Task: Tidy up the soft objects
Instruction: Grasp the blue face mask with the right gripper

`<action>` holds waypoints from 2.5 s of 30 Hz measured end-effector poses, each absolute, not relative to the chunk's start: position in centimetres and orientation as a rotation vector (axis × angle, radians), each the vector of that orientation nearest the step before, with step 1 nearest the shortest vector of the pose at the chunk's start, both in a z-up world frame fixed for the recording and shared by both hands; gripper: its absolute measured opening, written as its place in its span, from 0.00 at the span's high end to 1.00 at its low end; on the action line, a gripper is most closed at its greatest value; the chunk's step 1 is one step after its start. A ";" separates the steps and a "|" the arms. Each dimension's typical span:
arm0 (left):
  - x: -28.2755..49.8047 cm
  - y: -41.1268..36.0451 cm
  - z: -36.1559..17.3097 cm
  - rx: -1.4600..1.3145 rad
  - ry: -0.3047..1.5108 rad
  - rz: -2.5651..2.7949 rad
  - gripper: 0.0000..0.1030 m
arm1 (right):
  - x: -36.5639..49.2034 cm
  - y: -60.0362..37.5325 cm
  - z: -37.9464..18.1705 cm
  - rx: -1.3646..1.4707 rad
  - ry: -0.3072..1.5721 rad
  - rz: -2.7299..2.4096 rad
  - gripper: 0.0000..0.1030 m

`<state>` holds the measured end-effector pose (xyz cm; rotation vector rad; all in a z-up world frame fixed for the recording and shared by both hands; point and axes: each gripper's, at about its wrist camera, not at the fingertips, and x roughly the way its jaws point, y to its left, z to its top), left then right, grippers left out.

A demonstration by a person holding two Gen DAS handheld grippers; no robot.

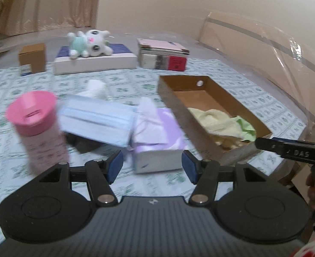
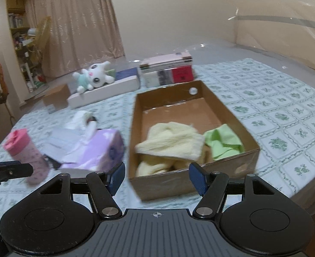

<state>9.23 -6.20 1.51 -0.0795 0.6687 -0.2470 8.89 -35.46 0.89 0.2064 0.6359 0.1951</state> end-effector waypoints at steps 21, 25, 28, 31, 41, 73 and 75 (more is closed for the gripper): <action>5.5 3.1 0.9 -0.114 0.642 -0.081 0.44 | 9.2 -24.7 1.5 0.039 0.651 0.388 0.36; 5.8 4.0 0.5 -0.103 0.647 -0.066 0.44 | 10.1 -21.5 1.4 -0.091 0.625 0.491 0.36; 6.2 5.0 0.4 -0.089 0.652 -0.059 0.44 | 11.2 -19.1 1.1 -0.229 0.597 0.552 0.36; 7.1 6.4 0.5 -0.075 0.663 -0.060 0.41 | 12.9 -17.2 0.6 -0.326 0.584 0.601 0.32; 10.7 9.7 1.0 0.089 0.689 -0.152 0.36 | 20.2 -11.4 -1.4 -0.590 0.615 0.733 0.17; 25.1 17.7 5.3 0.255 0.762 -0.391 0.31 | 29.9 -9.0 -4.3 -0.717 0.835 0.900 0.93; 26.0 17.7 5.4 0.250 0.768 -0.403 0.28 | 30.1 -8.9 -4.3 -0.720 0.827 0.920 0.52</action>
